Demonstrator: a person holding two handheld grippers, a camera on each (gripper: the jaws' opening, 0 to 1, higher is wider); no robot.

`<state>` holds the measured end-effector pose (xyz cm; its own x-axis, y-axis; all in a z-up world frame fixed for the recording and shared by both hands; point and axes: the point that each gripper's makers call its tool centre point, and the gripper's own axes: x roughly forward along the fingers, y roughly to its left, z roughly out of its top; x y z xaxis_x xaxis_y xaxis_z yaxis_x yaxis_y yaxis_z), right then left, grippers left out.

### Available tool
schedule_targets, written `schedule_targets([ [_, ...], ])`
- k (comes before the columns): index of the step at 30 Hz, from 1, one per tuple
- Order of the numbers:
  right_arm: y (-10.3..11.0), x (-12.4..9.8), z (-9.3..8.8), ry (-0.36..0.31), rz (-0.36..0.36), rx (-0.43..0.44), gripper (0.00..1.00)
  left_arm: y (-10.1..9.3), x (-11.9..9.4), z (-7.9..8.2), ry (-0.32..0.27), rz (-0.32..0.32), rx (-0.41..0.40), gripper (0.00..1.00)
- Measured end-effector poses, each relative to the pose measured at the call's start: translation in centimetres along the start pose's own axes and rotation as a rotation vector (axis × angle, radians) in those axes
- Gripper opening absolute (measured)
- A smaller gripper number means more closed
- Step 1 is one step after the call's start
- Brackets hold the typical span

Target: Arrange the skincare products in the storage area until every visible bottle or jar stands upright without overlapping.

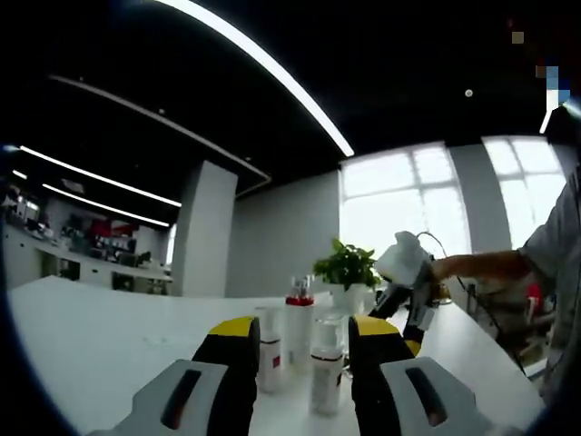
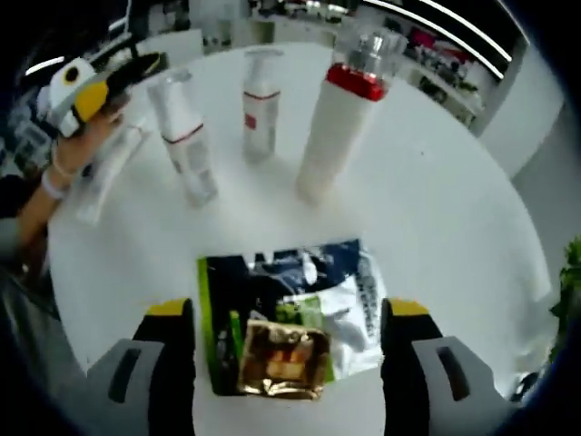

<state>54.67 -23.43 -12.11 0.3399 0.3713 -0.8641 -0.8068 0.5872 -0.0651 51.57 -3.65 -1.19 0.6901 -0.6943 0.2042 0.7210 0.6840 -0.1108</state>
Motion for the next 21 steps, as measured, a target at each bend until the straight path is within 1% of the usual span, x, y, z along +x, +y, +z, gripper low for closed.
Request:
schedule_targets([
  [1,-0.3,0.4,0.0,0.006,0.016,0.005,0.99,0.0,0.0,-0.1,0.003,0.001,0.000,0.40],
  [2,-0.2,0.6,-0.1,0.011,0.036,0.008,1.00,0.0,0.0,-0.1,0.004,0.001,0.001,0.40],
  [4,-0.4,1.0,0.0,0.014,0.051,0.001,1.00,0.1,-0.1,0.0,0.004,0.004,0.002,0.40],
  [7,-1.4,1.5,0.4,0.018,0.041,0.008,1.00,0.3,-0.1,0.0,0.002,0.006,-0.001,0.40],
  [8,-1.9,1.6,0.8,-0.004,0.026,0.012,0.99,0.3,-0.1,0.0,0.003,0.008,-0.001,0.40],
  [10,-2.1,1.8,1.4,-0.027,0.023,0.020,0.92,0.4,-0.1,0.0,0.003,0.010,0.002,0.40],
  [11,-2.3,1.9,1.7,-0.041,0.014,0.033,0.86,0.3,-0.2,0.1,0.003,0.010,0.004,0.40],
  [13,-2.8,2.3,1.9,-0.045,0.001,0.038,0.76,0.3,-0.2,0.1,0.001,0.011,0.005,0.40],
  [14,-3.4,2.5,1.8,-0.044,-0.033,0.042,0.65,0.4,-0.2,0.1,0.001,0.013,0.004,0.40],
  [15,-3.6,2.6,1.8,-0.044,-0.048,0.033,0.56,0.4,-0.3,0.1,0.002,0.014,0.003,0.40],
  [16,-3.8,2.7,1.9,-0.055,-0.059,0.023,0.50,0.5,-0.3,0.1,0.003,0.015,0.001,0.40],
  [17,-4.3,2.9,2.0,-0.070,-0.084,0.036,0.45,0.5,-0.3,0.0,0.004,0.016,0.001,0.40],
  [19,-4.2,3.1,1.8,-0.072,-0.082,0.037,0.39,0.5,-0.3,0.0,0.006,0.020,0.002,0.39],
  [20,-3.8,3.3,2.0,-0.097,-0.053,0.077,0.36,0.5,-0.3,0.0,0.006,0.020,0.003,0.39],
  [21,-3.5,3.3,1.8,-0.099,-0.030,0.115,0.34,0.5,-0.3,0.0,0.006,0.019,0.003,0.39],
])
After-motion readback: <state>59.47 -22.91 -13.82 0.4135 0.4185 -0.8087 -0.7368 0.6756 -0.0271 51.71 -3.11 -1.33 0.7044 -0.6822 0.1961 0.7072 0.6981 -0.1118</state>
